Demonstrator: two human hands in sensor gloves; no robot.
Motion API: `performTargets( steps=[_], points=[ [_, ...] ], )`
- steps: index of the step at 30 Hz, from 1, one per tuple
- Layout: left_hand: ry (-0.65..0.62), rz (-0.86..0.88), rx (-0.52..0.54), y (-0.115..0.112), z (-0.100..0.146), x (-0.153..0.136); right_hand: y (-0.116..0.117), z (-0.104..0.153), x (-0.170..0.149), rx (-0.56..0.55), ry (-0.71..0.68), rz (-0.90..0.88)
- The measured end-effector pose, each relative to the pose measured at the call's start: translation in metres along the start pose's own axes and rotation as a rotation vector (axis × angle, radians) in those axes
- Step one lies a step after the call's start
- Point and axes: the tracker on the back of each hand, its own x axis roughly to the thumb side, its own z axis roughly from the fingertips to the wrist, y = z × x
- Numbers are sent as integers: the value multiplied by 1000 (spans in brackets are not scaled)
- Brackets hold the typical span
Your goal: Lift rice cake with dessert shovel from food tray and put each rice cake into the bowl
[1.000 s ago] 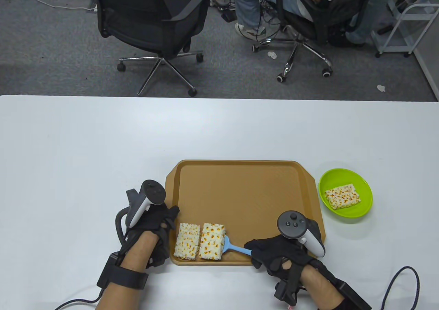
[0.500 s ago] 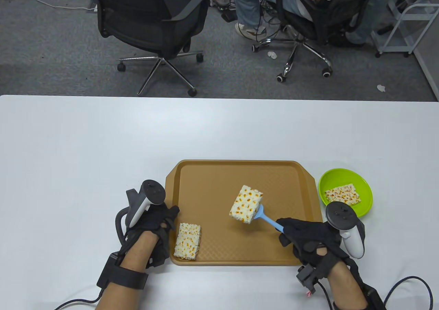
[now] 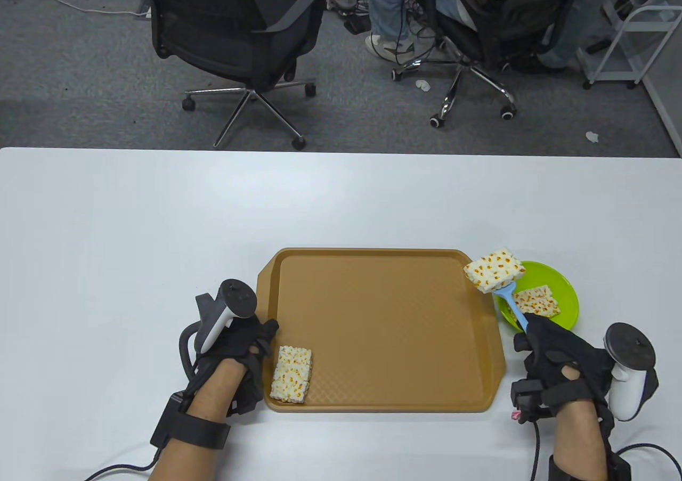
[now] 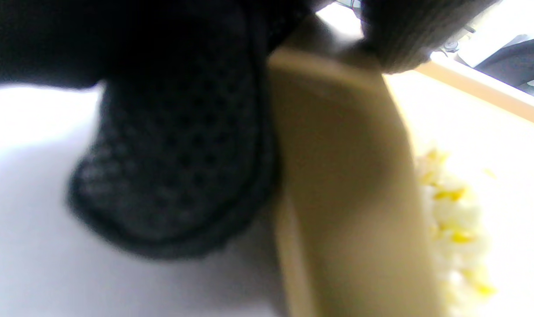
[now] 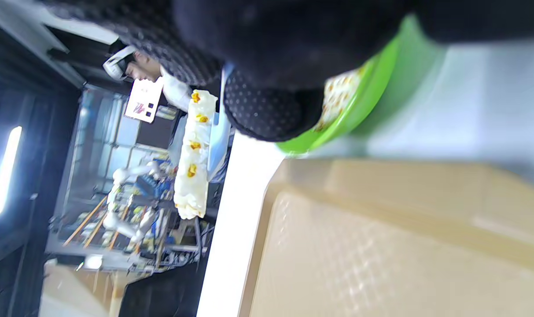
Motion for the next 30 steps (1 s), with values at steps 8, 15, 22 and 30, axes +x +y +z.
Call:
performTargets(
  steps=[8,15,22,30],
  points=[
    [-1,4,0,0,0,-1,-22,-14,-18,-121,121,-39],
    [0,5,0,0,0,-1,-19,-23,-23,-160,168,66],
    [-1,8,1,0,0,-1,-8,-11,-5,-367,56,398],
    [-4,20,-8,0,0,-2,-3,3,8,-596,-17,640]
  ],
)
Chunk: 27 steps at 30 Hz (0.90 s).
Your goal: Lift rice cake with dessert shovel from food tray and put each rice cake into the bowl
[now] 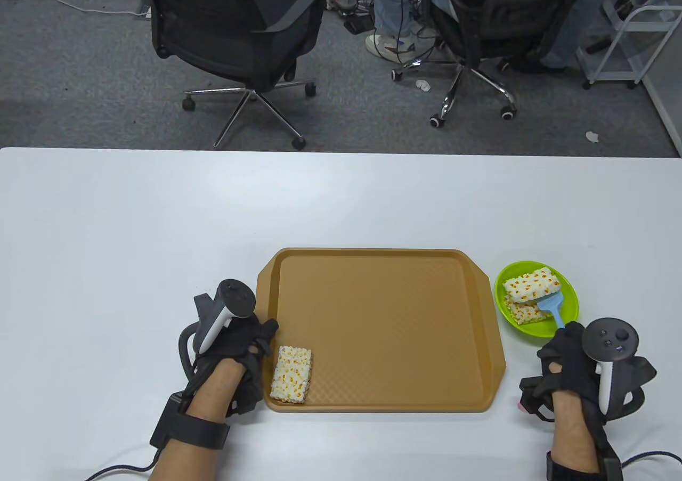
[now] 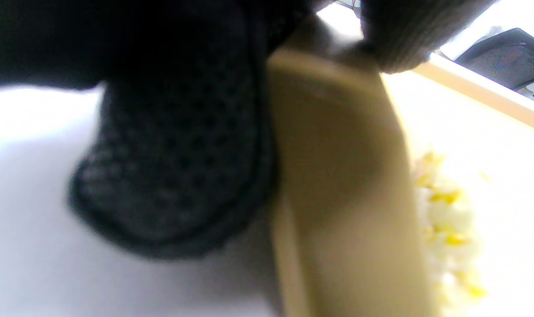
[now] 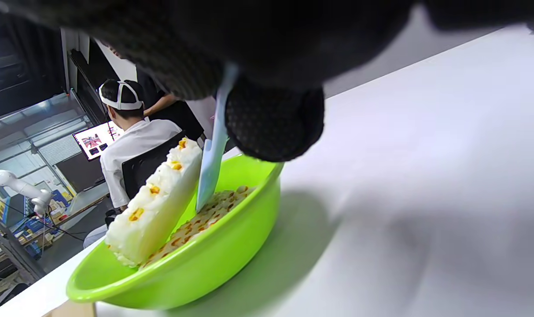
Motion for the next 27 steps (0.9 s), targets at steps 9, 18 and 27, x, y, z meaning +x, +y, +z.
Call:
performTargets(
  steps=[9,18,27],
  points=[
    [-1,3,-1,0,0,-1,-5,3,0,-150,19,78],
    [3,-9,6,1,0,0,2,65,47,-72,-407,-81],
    [-1,-2,0,0,-1,1,46,154,109,301,-791,-127]
  ],
)
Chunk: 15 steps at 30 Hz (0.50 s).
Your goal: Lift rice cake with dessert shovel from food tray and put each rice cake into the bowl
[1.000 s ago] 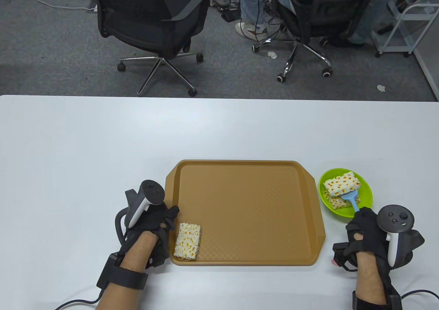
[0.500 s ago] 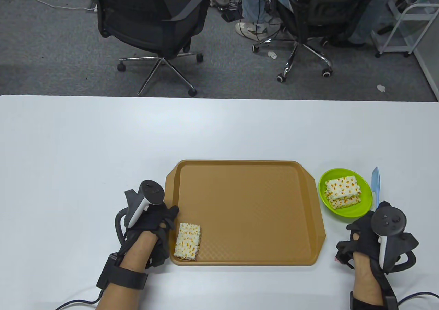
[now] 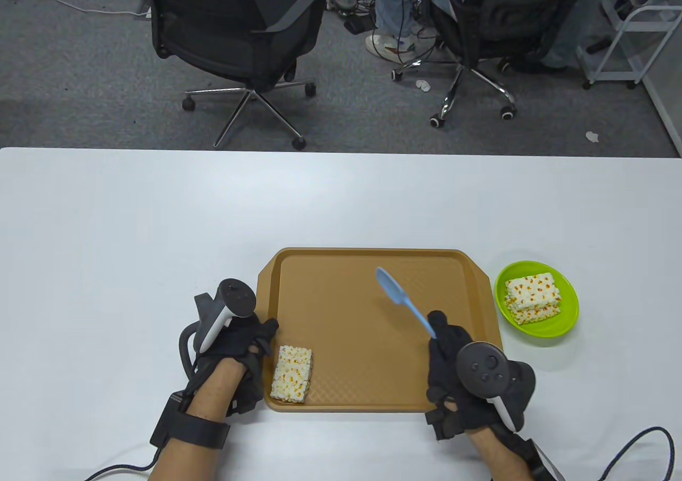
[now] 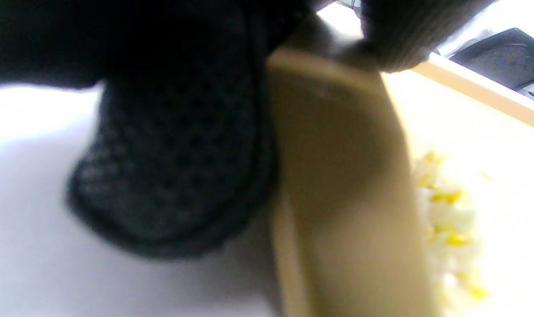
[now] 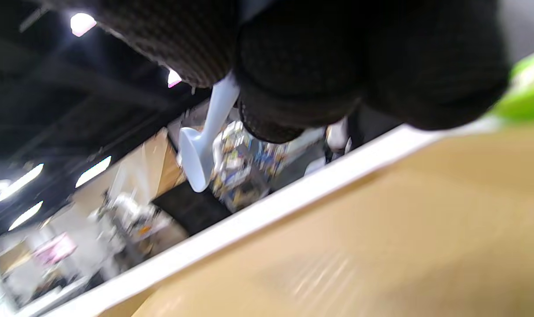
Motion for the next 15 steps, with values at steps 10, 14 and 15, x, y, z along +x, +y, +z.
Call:
performTargets(
  steps=[10,14,15],
  points=[
    [-6,1,-6,1,-2,0,58,7,30,317,-28,33],
    [-8,6,-10,1,-2,0,62,4,25,433,-19,-14],
    [-9,9,-12,1,-2,0,62,3,24,466,-22,-15]
  ],
)
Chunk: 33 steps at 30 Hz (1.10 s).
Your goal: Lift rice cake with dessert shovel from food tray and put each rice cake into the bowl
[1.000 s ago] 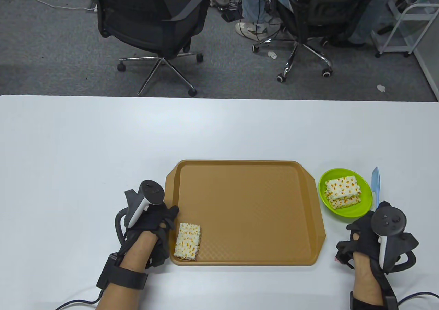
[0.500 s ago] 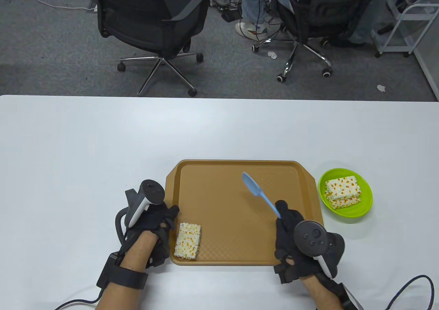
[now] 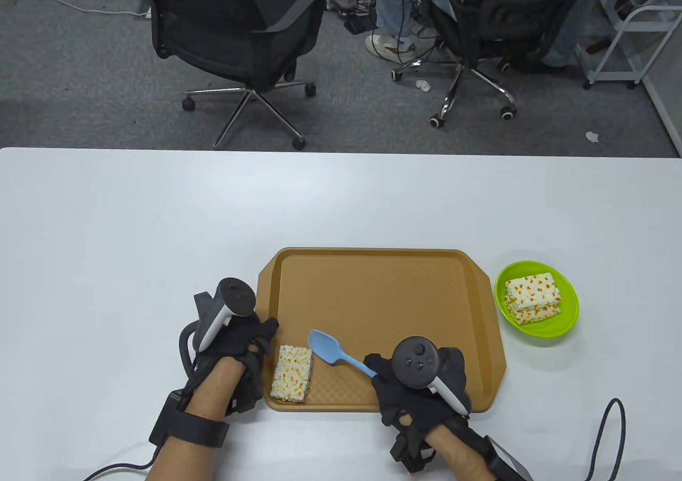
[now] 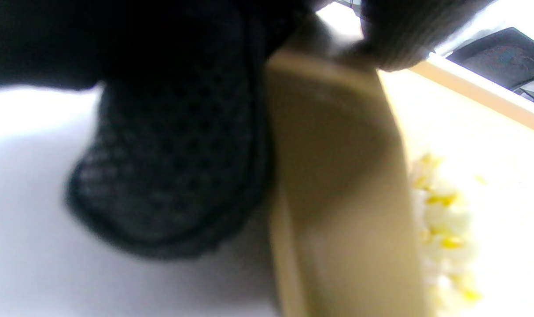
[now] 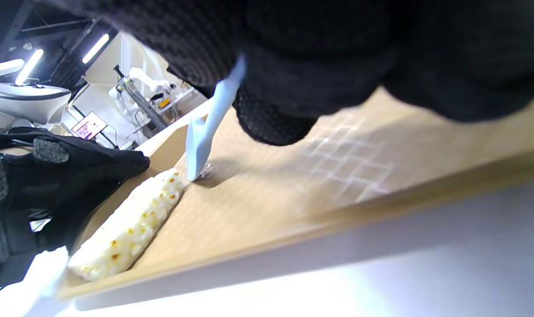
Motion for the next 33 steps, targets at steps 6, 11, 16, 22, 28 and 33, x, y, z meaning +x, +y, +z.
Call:
performTargets(
  steps=[6,11,16,22,28,33],
  points=[
    [-1,3,-5,0,0,0,-9,1,-6,62,-21,-10],
    [0,2,-3,0,0,0,-9,-4,-23,214,-25,-127],
    [0,0,-1,1,0,0,3,-9,-27,260,-15,-218],
    [2,8,-1,1,0,-1,24,-11,-10,277,-32,-253],
    [3,7,3,1,0,-1,37,-7,4,250,-42,-224],
    [4,9,3,1,-1,-1,38,-8,1,265,-40,-261]
  ],
)
